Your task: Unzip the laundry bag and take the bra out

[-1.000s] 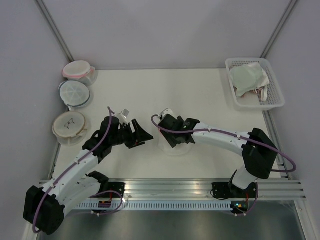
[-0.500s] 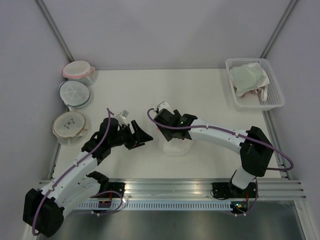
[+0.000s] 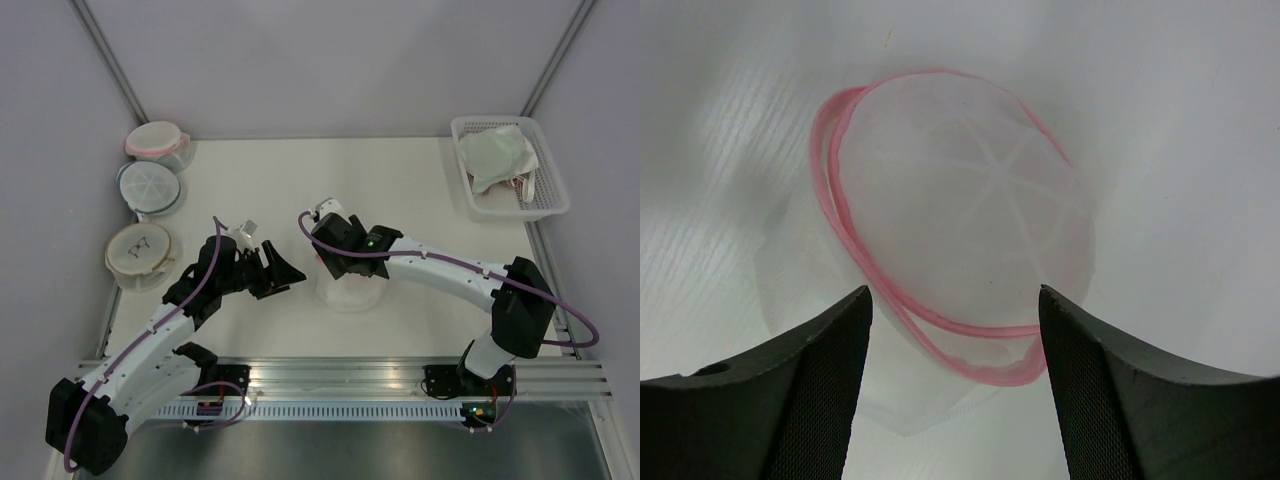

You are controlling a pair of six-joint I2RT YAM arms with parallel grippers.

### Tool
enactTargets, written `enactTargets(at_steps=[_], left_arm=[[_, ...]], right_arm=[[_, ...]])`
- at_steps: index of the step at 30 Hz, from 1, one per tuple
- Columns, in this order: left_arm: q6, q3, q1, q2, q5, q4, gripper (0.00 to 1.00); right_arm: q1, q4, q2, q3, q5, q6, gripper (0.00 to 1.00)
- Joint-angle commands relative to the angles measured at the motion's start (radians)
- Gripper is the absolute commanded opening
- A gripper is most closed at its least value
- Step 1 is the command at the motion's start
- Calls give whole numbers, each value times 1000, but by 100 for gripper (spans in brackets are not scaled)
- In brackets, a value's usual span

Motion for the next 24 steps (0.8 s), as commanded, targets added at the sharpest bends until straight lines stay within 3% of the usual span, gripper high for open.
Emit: enactTargets(at_steps=[1,13,24], left_arm=[[-20,2,7,-6,24,0,75],[-27,-20,7,-11,31,-1,75],[-21,-21,7,5,29,7,75]], right_arm=[[-15,27,30,11,27,-18,72],[-75,101,45,-11,26,-16,71],[-71,107,-45,-116,-206,12,69]])
